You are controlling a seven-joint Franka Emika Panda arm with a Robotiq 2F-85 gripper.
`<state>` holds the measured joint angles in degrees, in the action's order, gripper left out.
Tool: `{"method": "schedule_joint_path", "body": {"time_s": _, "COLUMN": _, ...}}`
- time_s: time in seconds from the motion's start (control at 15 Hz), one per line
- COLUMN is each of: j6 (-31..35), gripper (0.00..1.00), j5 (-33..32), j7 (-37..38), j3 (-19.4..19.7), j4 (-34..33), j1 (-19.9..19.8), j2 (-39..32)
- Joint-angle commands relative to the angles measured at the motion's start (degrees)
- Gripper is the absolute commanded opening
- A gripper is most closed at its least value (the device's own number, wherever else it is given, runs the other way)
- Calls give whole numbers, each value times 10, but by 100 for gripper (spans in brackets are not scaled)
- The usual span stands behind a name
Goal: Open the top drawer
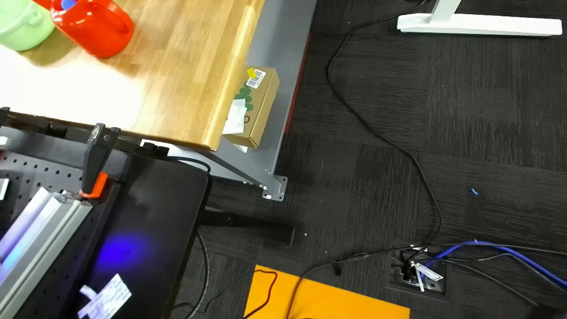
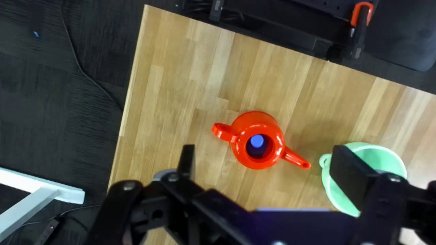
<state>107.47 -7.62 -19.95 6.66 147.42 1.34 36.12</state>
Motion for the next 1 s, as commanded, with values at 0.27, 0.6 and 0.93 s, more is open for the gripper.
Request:
{"method": "schedule_joint_path", "body": {"time_s": 0.27, "j6": 1, "gripper": 100, "j5": -53, "j7": 4, "j3": -45, "j4": 10, "j1": 19, "j2": -13}}
{"method": "schedule_joint_path", "body": {"time_s": 0.6, "j6": 2, "gripper": 100, "j5": -58, "j7": 4, "j3": -48, "j4": 10, "j1": 23, "j2": -16}}
{"method": "schedule_joint_path", "body": {"time_s": 0.93, "j6": 2, "gripper": 100, "j5": -58, "j7": 4, "j3": -47, "j4": 10, "j1": 23, "j2": -16}}
